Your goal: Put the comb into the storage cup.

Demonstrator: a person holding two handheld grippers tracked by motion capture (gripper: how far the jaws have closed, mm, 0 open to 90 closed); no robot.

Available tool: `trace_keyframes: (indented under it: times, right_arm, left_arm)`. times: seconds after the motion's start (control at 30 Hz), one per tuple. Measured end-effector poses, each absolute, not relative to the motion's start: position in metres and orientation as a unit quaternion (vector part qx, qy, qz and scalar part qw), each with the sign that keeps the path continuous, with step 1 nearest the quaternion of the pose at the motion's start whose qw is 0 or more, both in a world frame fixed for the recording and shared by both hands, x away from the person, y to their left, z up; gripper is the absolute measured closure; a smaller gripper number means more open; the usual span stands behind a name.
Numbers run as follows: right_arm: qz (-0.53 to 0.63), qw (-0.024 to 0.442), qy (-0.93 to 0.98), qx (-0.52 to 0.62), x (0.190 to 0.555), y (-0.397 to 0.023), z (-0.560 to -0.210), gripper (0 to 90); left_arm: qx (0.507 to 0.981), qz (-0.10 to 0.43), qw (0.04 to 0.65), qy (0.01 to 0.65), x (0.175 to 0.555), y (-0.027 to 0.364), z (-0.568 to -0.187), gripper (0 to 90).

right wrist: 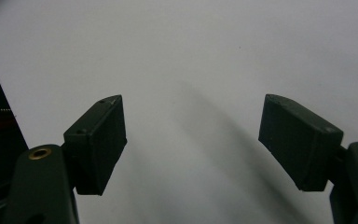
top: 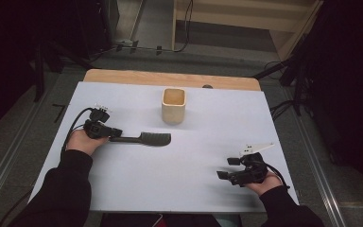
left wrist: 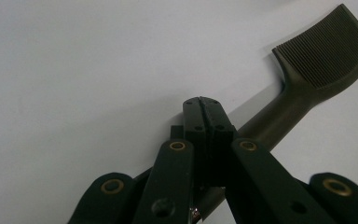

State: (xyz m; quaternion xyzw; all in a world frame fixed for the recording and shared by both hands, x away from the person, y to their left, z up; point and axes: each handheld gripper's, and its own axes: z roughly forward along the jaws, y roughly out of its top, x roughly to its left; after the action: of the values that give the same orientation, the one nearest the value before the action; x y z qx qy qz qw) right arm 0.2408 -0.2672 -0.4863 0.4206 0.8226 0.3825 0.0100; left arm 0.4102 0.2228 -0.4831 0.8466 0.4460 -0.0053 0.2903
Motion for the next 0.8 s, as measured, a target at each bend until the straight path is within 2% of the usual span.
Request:
trace_keyframes:
  times: [0.8]
  right_arm:
    - [0.383, 0.011, 0.822, 0.422, 0.24, -0.268, -0.486, 21.3]
  left_arm:
    - [0.853, -0.023, 0.285, 0.438, 0.399, 0.223, -0.483, 90.0]
